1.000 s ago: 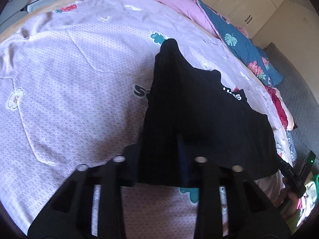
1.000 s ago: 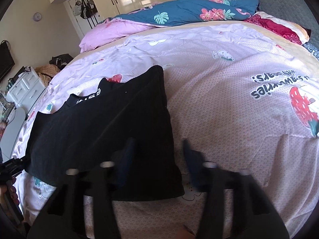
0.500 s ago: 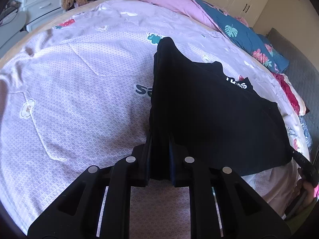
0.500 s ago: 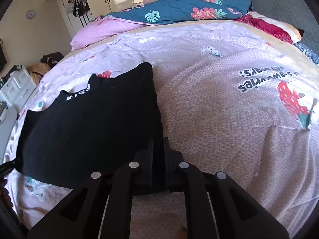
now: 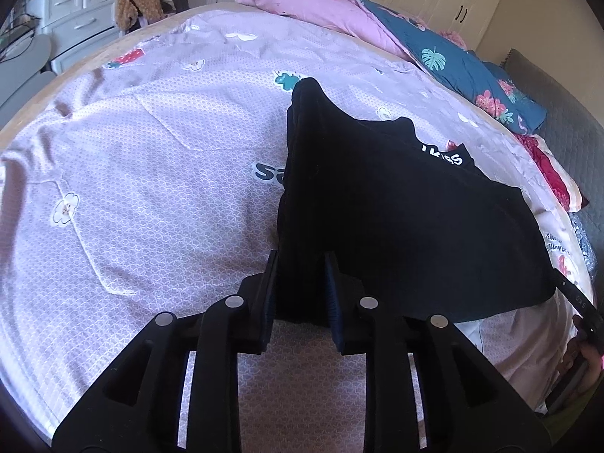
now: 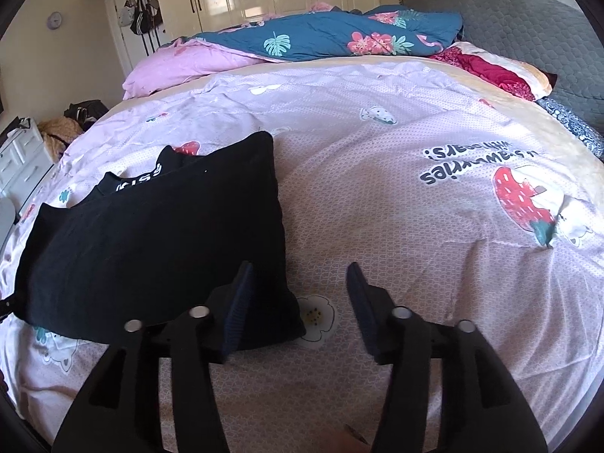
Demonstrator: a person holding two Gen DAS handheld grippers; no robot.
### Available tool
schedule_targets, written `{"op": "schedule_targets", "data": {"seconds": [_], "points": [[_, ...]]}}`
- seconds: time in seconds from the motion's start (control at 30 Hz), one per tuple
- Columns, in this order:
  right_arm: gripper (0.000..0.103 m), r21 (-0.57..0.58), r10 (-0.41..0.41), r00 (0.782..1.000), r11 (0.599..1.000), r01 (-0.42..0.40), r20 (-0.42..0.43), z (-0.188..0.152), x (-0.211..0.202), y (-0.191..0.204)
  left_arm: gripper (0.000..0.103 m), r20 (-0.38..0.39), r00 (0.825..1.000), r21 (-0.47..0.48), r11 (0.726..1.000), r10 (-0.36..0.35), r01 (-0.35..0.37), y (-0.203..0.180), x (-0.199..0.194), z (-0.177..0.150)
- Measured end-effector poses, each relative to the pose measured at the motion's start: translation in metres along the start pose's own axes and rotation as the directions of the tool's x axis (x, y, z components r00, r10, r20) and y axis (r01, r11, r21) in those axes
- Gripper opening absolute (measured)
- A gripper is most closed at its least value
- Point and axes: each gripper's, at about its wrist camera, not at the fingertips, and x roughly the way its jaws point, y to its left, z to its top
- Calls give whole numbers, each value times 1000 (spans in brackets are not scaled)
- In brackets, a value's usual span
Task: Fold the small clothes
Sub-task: 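Open the left tool and release the shirt edge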
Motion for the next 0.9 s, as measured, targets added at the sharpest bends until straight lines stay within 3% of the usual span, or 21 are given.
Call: {"op": "schedule_targets", "data": {"seconds": [0.07, 0.17, 0.3, 0.37, 0.4, 0.43, 0.47, 0.63, 0.73, 0.9], "points": [[57, 0, -4, 1000, 1000, 4, 11, -1, -4, 0, 24, 6, 1000, 3, 1000, -4, 4, -1, -3, -1], [74, 10, -6, 1000, 1000, 6, 22, -2, -8, 0, 35, 22, 1000, 9, 1000, -3, 3, -3, -9, -4], [83, 10, 0, 999, 1000, 0, 44, -2, -14, 0, 50, 47, 999, 17, 1000, -5, 5, -5, -19, -7], [83, 2, 7, 998, 1000, -8, 55, -2, -18, 3, 52, 65, 998, 17, 1000, -11, 10, -5, -25, -8], [86, -4, 13, 998, 1000, -13, 60, -2, -20, 5, 60, 73, 997, 14, 1000, -9, 8, -5, -27, -9], [88, -12, 19, 998, 1000, -19, 65, -2, -22, 8, 76, 80, 997, 11, 1000, -2, 1, -4, -29, -9], [90, -20, 25, 997, 1000, -24, 70, -2, -23, 11, 78, 89, 996, 7, 1000, 6, -6, -4, -31, -9], [92, -121, 63, 993, 991, -51, 96, -4, -35, 41, 80, 102, 995, -31, 1000, 8, -5, 6, -33, -7], [92, -188, 90, 990, 980, -68, 106, -6, -40, 65, 90, 107, 994, -54, 998, 28, -23, 12, -34, -6], [96, -255, 152, 982, 959, -119, 110, -13, -49, 98, 94, 119, 991, -81, 995, 68, -59, 22, -36, -3]]}}
